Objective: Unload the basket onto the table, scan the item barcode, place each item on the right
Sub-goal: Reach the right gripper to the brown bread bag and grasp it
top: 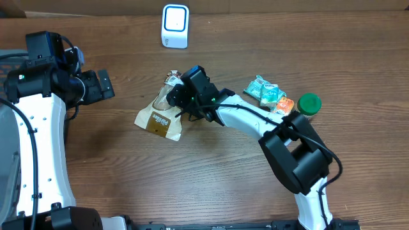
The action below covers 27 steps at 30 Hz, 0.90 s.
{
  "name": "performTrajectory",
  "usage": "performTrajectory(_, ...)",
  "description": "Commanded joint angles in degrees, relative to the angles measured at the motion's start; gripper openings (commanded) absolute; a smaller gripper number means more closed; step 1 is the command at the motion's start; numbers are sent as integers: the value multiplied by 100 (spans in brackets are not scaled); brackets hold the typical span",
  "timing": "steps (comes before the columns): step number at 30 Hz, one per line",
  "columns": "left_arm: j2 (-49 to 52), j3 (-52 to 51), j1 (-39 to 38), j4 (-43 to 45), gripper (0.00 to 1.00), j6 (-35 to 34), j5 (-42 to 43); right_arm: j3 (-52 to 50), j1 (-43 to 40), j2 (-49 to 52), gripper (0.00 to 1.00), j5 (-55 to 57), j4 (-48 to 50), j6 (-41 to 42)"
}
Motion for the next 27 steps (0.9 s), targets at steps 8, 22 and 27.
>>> performTrajectory(8,-35,33,-37,4,100,68,17,-66,22,525,62,-48,555,-387)
performTrajectory(22,-35,33,-37,4,100,68,17,-44,-1141,472,38,-4081,575,-2118)
performTrajectory(27,-35,33,-37,11,100,70,15,-46,-1539,474,45,-4492,92,-2717)
